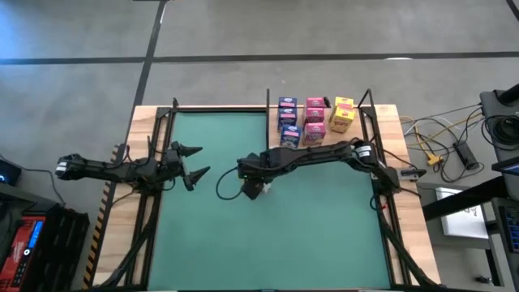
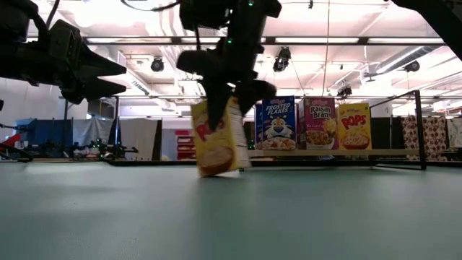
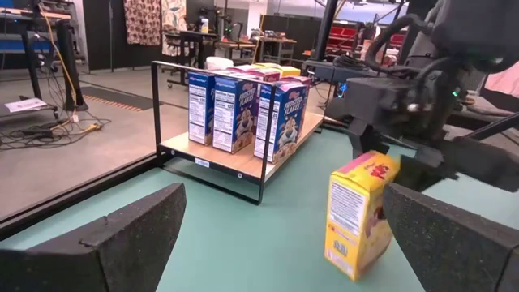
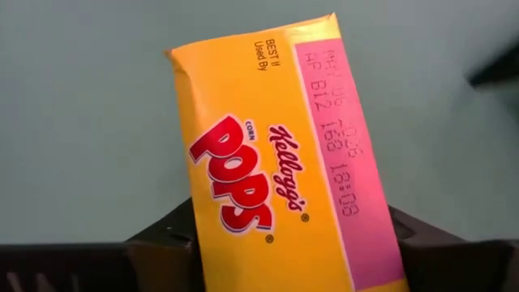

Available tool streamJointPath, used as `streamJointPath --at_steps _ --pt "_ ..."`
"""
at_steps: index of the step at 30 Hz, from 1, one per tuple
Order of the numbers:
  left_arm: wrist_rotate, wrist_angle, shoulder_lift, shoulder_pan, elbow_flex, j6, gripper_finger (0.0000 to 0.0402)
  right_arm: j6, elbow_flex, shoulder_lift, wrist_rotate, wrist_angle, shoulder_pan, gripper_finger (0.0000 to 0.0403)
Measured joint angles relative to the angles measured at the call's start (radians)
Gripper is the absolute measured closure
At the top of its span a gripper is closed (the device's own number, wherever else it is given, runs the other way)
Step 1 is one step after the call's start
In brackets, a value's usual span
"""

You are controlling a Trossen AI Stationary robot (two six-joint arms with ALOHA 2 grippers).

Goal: Stack cereal on shelf
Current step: Put the yellow cereal box onto the shelf

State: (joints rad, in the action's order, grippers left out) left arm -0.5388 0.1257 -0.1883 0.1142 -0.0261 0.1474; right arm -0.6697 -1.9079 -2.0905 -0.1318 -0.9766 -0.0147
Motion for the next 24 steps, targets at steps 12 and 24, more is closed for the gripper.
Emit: streamJointPath --at_steps 12,24 --pt "0.000 0.000 0.000 0.000 0.000 0.000 0.0003 -0.239 0.000 0.045 0.000 -0.198 0.000 0.0262" --pt "0.000 0.000 0.000 0.000 0.000 0.000 0.0003 -0.478 0.005 0.142 -0.030 -0.391 0.000 0.0264"
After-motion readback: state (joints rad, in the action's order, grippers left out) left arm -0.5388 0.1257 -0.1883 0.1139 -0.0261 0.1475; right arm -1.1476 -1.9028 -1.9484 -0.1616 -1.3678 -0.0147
